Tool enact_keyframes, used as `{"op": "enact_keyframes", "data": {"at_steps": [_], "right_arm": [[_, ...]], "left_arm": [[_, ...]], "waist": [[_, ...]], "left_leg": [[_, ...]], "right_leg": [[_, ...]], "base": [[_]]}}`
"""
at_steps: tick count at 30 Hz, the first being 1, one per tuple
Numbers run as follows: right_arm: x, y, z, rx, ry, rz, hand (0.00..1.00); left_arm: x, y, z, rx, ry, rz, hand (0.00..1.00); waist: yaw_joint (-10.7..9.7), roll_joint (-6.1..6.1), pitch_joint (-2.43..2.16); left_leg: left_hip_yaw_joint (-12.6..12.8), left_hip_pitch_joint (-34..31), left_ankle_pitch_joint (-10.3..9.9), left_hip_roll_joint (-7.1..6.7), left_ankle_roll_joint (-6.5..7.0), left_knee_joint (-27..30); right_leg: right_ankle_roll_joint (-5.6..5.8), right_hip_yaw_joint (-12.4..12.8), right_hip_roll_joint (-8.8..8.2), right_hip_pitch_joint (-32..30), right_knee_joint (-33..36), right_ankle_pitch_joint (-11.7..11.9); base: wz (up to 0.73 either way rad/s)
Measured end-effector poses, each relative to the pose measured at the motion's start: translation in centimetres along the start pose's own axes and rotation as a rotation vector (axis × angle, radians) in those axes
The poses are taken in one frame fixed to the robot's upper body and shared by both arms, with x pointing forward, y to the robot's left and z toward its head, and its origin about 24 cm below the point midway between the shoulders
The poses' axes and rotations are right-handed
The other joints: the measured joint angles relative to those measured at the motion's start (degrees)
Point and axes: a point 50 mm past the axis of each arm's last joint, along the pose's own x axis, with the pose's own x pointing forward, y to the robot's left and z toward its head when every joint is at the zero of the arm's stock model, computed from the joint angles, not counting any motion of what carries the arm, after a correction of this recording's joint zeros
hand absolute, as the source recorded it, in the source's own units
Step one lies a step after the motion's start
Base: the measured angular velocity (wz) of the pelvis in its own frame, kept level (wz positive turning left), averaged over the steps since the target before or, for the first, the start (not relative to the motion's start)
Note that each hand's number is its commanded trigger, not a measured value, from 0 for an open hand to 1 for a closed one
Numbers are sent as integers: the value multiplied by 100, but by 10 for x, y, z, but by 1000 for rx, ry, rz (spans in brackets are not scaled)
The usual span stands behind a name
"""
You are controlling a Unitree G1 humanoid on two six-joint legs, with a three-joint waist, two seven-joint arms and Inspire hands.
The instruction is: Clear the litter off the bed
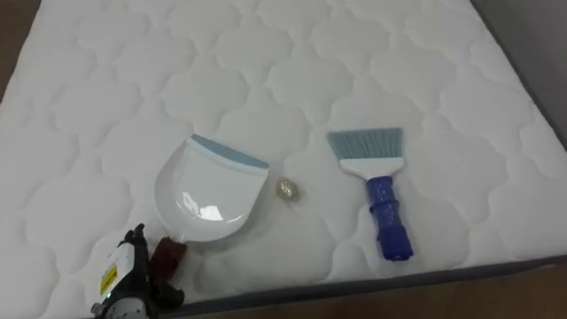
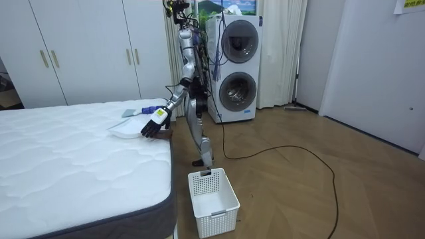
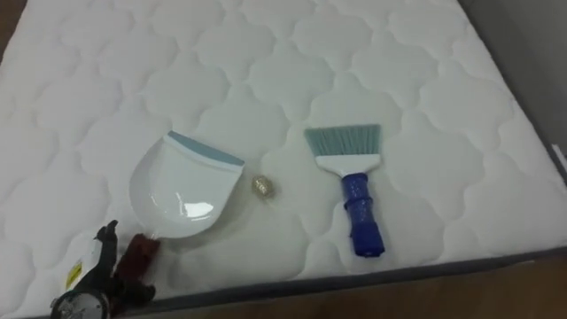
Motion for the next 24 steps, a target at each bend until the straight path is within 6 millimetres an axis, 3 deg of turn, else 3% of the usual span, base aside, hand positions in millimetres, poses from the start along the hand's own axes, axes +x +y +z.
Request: {"op": "enact_keyframes", "data": {"at_steps": [10,24], "right_arm": [[1,-8,29,1,-97,-47,0],[1,-7,33,10,-117,-70,0]], "left_arm": [[7,1,5,6,9,-6,0],[19,10,14,-98,44,13,0]], "waist": [[36,38,27],[35,32,46]], "left_leg": [[0,-318,1,11,2,15],[235,-803,8,23,10,69]], "right_leg": [[-1,11,13,-299,-36,55],[0,173,0,-860,60,59]], "base": [[0],[-6]]}}
